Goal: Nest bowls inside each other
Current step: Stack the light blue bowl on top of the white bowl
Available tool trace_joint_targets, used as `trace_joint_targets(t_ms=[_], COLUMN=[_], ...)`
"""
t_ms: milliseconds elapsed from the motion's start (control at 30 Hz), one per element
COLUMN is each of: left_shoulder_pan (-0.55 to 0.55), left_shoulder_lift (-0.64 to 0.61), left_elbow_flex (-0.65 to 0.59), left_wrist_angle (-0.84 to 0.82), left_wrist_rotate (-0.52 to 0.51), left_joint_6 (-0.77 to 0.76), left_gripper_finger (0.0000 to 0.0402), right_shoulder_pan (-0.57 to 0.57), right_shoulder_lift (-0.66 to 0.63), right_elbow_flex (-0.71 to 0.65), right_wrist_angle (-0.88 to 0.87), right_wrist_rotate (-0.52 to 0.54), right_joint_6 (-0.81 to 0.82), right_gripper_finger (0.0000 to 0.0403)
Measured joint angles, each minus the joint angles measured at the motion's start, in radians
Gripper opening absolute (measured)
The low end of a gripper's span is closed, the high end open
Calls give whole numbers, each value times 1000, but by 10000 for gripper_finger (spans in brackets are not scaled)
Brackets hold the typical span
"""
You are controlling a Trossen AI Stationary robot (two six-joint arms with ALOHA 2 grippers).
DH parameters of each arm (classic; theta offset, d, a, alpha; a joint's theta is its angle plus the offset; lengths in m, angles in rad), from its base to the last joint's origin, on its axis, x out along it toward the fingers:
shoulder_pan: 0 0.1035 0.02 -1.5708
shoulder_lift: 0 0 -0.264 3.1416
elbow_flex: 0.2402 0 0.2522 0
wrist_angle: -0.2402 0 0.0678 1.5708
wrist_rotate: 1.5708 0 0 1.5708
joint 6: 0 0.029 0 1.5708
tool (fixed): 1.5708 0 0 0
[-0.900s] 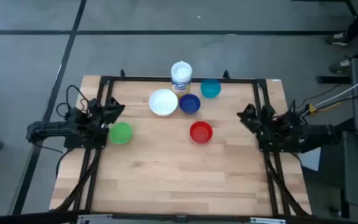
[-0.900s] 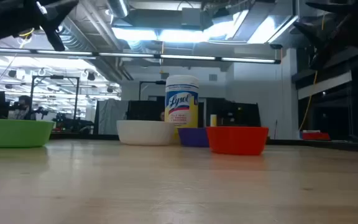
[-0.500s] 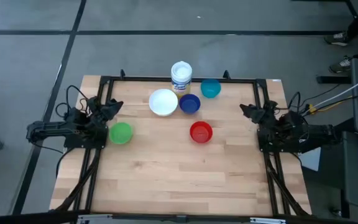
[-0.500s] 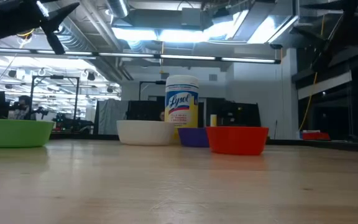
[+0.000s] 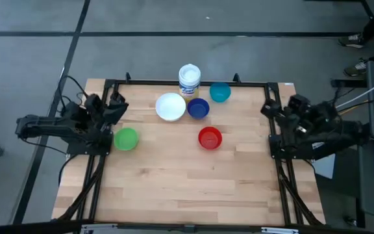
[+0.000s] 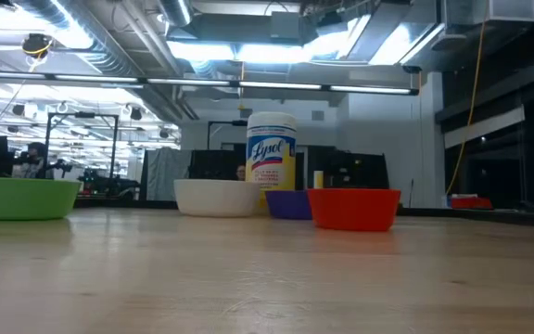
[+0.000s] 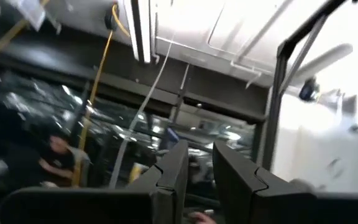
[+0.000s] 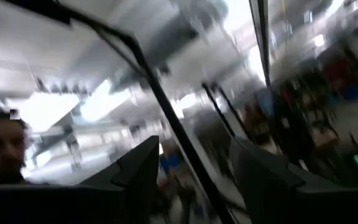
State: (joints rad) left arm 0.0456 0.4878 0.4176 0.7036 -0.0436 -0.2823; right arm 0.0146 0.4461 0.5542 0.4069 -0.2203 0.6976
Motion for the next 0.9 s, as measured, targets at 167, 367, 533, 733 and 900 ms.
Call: trace_joint_targets(t_ms=[167,367,533,733,900], left_shoulder_pan=[0,3,-7,-25,-47], left_shoulder_lift=[196,360,484,620,729], left_elbow_flex=[300,721,1006,1212,1298], left_wrist_angle=[-152,-734,-1209,-1635,-1812], left_wrist_rotate=[-111,-410,-685,-773,-748], left_joint_6=[257,481,522,441,449], left_gripper_finger=[60,41,24,12,18], right_shoulder_pan=[-40,-125,-201,-317,-440], right_shoulder_lift=[207,430,560,715,867], right_elbow_flex=[396,855,1058,1153,1156], right_wrist_angle=[-674,-1519,-1709,-1802,-1889], right_wrist_rotate=[13,404,492,435,327], right_joint_6=[-141,-340,-431,-616,-793], right_gripper_finger=[191,163,140,128,142])
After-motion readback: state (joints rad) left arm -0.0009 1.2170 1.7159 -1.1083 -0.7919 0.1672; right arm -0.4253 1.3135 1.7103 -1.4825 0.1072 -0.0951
